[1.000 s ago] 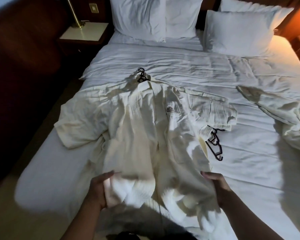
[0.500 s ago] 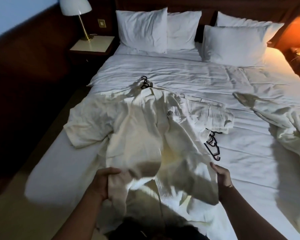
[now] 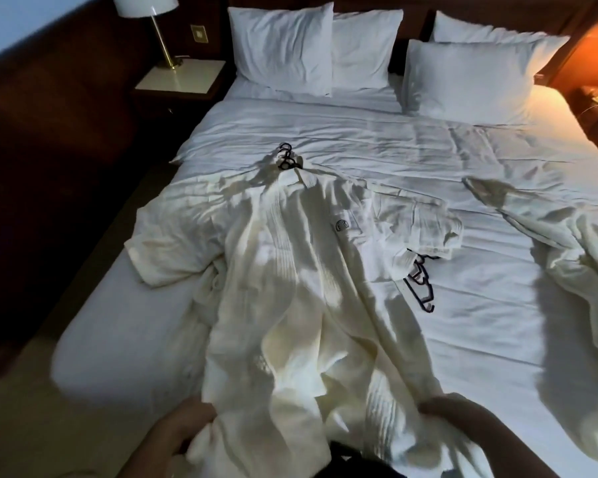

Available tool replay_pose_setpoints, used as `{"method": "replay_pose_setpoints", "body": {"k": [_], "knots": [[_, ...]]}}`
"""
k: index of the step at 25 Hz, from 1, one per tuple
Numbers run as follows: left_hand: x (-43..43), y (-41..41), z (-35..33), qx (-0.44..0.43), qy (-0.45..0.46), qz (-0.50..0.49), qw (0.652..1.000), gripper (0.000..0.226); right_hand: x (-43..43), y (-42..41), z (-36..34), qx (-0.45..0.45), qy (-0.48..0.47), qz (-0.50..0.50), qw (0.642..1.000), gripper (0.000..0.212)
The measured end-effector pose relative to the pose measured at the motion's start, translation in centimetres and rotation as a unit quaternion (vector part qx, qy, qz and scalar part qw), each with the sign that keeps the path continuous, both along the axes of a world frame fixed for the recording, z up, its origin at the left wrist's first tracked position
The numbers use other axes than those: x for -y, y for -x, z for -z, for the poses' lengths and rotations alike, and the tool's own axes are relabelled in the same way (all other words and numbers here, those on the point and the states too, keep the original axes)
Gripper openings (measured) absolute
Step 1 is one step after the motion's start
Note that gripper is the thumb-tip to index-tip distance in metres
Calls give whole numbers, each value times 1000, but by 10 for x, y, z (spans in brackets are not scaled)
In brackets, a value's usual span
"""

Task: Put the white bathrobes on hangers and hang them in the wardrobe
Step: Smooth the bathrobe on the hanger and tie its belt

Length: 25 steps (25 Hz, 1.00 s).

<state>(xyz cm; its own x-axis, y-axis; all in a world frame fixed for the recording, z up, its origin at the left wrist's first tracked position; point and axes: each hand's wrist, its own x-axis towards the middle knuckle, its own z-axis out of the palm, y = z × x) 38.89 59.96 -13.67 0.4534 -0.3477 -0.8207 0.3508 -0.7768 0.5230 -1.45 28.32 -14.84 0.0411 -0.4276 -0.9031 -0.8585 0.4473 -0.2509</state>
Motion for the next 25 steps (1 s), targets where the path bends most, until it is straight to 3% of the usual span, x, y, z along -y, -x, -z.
{"method": "replay_pose_setpoints", "body": {"k": [1,3,6,7,8,9,10,12,13,16,18,20,23,25], "knots": [[-17,0,35,51,-31,8,998,55,-12,8,17,-75,26,-51,996,72],[-39,5,86,96,-64,-40,992,67,-38,11,36,-167,48,-80,981,73],[-33,20,84,43,-51,-68,995,73,-71,-26,61,-237,188,-184,935,72],[-33,23,89,10,-41,-69,997,71,-80,-48,70,-192,242,-248,918,61],[-29,28,85,-20,-20,-72,997,67,-91,-71,82,-90,245,-279,924,48],[-22,33,78,-35,-5,-80,996,65,-102,-100,83,12,182,-271,945,39],[-16,37,77,-43,18,-92,995,63,-114,-128,87,88,77,-228,967,40],[1,46,66,-50,68,-92,992,55,-129,-181,84,174,-114,-75,975,68],[7,50,64,-55,87,-88,991,54,-134,-203,82,192,-187,0,963,76],[12,57,63,-67,137,-101,983,64,-141,-233,93,234,-313,133,911,64],[4,52,64,-107,143,-133,975,72,-139,-235,98,234,-333,178,896,60],[-6,46,64,-172,119,-179,961,78,-132,-234,90,219,-302,142,917,62],[-14,41,64,-263,136,-288,911,47,-116,-222,59,225,-189,17,956,51],[-20,33,65,-254,134,-314,905,37,-98,-211,40,240,-145,-2,960,39]]}}
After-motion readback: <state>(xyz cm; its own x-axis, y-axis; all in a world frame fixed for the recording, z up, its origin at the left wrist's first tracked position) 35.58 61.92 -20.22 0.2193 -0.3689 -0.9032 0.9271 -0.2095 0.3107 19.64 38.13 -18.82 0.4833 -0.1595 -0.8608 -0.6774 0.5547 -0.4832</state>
